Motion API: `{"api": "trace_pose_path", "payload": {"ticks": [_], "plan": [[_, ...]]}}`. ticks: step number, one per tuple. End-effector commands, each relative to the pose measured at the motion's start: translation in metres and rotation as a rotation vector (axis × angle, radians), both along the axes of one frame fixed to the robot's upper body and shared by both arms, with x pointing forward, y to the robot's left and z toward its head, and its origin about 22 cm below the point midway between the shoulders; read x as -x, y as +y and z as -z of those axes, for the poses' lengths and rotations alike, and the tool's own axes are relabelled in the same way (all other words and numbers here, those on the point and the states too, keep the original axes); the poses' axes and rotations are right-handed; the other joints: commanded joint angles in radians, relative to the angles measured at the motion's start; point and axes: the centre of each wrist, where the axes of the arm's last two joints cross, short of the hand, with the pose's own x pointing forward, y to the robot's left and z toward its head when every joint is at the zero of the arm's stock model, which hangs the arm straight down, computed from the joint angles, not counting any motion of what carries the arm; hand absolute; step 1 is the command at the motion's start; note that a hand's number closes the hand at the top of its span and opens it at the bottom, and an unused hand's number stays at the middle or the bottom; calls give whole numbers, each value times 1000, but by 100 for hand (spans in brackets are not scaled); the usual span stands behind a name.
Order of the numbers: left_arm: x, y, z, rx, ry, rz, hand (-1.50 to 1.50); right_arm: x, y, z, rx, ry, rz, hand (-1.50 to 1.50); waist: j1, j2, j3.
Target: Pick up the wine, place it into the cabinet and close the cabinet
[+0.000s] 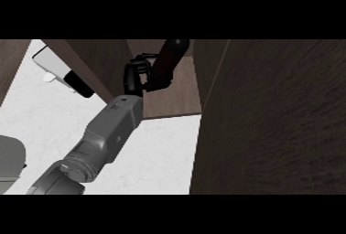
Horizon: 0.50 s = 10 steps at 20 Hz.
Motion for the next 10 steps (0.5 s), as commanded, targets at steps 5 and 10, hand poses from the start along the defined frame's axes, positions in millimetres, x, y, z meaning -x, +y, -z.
{"api": "trace_pose_path", "payload": {"ticks": [5, 10], "plan": [[17, 8, 29, 195, 67, 32, 150, 7, 1, -1, -19, -12, -37, -150, -8, 3, -1], [23, 12, 37, 219, 55, 20, 150, 1, 6, 2, -12, -7, -58, -150, -47, 4, -1]]}}
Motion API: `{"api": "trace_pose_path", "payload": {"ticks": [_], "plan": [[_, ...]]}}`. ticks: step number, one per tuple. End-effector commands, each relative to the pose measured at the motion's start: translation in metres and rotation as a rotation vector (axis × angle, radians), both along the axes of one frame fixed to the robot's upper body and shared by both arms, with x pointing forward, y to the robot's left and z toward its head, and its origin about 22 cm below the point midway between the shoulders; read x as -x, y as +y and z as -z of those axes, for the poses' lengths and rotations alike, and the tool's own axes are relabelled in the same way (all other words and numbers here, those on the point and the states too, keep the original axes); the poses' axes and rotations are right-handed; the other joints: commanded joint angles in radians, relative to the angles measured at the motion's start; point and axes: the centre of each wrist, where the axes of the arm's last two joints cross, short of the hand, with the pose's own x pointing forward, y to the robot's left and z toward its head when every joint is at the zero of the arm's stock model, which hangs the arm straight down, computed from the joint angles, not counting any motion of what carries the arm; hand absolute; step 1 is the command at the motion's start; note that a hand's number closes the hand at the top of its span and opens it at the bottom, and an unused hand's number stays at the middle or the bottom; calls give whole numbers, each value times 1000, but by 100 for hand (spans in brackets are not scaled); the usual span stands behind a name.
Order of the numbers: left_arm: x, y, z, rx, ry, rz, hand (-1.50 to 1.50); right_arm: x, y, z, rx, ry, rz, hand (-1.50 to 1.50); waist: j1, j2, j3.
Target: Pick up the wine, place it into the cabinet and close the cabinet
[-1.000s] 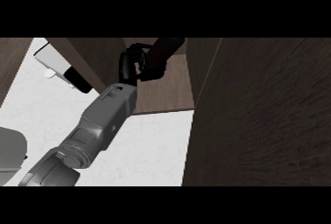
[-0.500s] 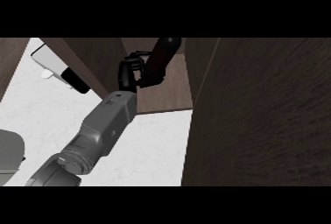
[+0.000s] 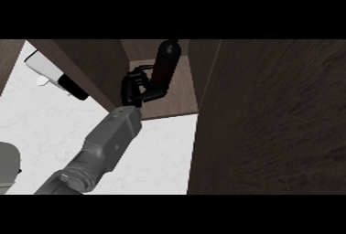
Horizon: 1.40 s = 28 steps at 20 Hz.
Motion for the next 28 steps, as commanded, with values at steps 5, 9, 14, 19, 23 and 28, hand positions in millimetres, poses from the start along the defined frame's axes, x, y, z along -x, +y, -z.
{"api": "trace_pose_path", "payload": {"ticks": [5, 9, 14, 19, 23, 28], "plan": [[17, 10, 24, 73, 26, 9, 150, 9, 2, 3, -10, 8, -61, -150, -22, -6, -1], [23, 14, 32, 63, 38, -3, 150, 1, 2, 4, -14, 3, -61, -150, -46, 5, -1], [28, 16, 39, 40, 69, -12, 150, 5, 2, 7, -16, 5, -66, -150, -47, -4, -1], [24, 13, 33, 30, 53, -51, 150, -3, 2, 4, -20, 7, -78, -150, -62, 3, -1], [34, 18, 45, 12, 53, -51, 150, 0, 4, 4, -13, 17, -98, -150, -67, 4, -2], [10, 2, 12, 21, 27, -32, 150, -4, 0, 2, -21, 15, -64, -150, -53, -1, -1]]}}
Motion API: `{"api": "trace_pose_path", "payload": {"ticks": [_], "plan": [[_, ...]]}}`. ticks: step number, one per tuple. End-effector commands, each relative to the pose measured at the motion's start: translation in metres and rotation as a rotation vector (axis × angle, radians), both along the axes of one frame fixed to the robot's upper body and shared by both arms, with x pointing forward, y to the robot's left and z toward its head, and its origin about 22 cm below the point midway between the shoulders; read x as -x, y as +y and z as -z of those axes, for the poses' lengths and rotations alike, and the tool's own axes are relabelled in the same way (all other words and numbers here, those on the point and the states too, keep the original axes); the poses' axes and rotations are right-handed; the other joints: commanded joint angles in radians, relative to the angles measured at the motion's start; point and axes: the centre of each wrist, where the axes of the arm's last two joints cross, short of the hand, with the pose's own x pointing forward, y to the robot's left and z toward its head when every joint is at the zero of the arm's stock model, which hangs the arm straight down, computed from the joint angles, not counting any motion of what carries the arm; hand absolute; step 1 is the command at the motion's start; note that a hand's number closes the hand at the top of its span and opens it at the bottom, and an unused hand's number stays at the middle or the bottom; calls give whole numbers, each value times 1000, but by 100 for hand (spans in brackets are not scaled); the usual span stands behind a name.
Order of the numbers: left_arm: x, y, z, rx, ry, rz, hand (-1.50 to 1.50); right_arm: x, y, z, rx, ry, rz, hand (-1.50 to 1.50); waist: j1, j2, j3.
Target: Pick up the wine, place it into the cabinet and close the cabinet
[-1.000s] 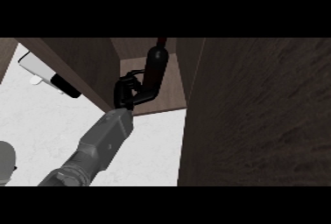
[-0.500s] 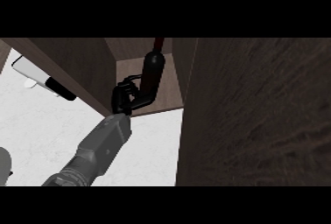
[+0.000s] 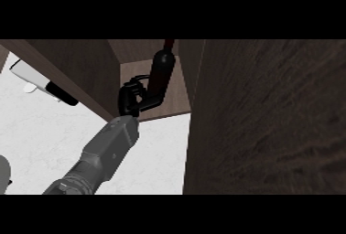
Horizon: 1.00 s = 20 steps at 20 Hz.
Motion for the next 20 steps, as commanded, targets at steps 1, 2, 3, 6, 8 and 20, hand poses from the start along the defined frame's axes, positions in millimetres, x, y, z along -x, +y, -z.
{"api": "trace_pose_path", "payload": {"ticks": [1, 2, 3, 6, 8, 20], "plan": [[-4, -4, -6, -2, -3, -14, 150, 2, -4, 6, -9, 22, -2, -150, -4, 2, 1], [-15, -12, -22, 4, -13, -13, 150, 3, -6, 2, 4, -2, -25, -150, -14, 2, 2], [-12, -10, -18, 3, -22, 2, 150, 4, -8, 6, -6, 17, -3, -150, 10, -1, 2], [-22, -17, -33, -9, -28, -16, 150, 5, -1, -3, -2, -9, -21, -150, -2, 0, -1], [-23, -18, -35, -6, -23, -19, 150, -4, -3, 5, 3, 8, -9, -150, 16, 5, 2], [-46, -36, -77, -7, 15, -30, 150, 5, -8, 5, -12, 5, 20, -150, 22, 8, 2]]}}
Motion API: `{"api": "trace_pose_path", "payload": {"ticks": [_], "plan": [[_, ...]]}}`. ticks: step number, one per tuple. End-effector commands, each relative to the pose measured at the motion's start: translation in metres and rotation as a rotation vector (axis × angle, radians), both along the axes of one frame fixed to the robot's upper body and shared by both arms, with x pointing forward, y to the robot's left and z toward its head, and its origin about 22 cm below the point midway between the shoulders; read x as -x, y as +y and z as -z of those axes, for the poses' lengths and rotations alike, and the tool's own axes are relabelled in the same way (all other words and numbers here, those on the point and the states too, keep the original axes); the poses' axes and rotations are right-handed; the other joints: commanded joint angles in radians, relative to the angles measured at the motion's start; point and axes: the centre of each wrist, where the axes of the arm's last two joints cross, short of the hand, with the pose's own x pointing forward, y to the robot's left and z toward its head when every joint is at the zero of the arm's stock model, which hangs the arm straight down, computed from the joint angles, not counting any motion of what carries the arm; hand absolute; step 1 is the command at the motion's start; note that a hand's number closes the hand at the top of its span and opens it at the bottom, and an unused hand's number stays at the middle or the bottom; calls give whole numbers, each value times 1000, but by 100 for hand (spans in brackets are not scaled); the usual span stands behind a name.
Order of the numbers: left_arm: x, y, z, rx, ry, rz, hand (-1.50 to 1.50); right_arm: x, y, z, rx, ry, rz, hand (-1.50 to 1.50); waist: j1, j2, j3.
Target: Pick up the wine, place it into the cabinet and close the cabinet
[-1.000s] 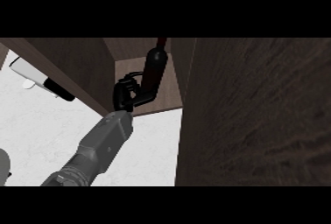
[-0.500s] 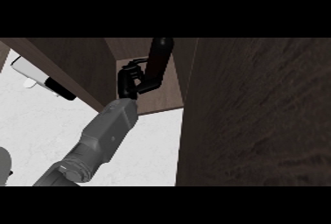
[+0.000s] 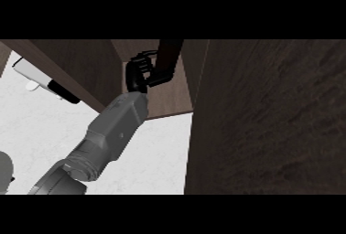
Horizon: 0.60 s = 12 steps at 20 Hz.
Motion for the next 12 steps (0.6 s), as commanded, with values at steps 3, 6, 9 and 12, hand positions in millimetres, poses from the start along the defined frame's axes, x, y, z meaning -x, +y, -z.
{"api": "trace_pose_path", "payload": {"ticks": [3, 6, 9, 12], "plan": [[-7, -6, -15, 28, 38, -12, 150, 0, -9, -2, 13, -13, 33, -150, 10, 6, 1], [-11, -8, -23, 29, 49, -2, 150, 2, -13, 4, 0, -32, 42, -150, 25, 6, 3], [-9, 2, -15, 25, 49, -31, 150, 3, -13, 1, -1, -21, 34, -150, 24, 8, 1], [-11, 10, -16, -141, 27, -35, 150, 0, -12, 1, -5, -23, 13, -150, 26, 10, 3]]}}
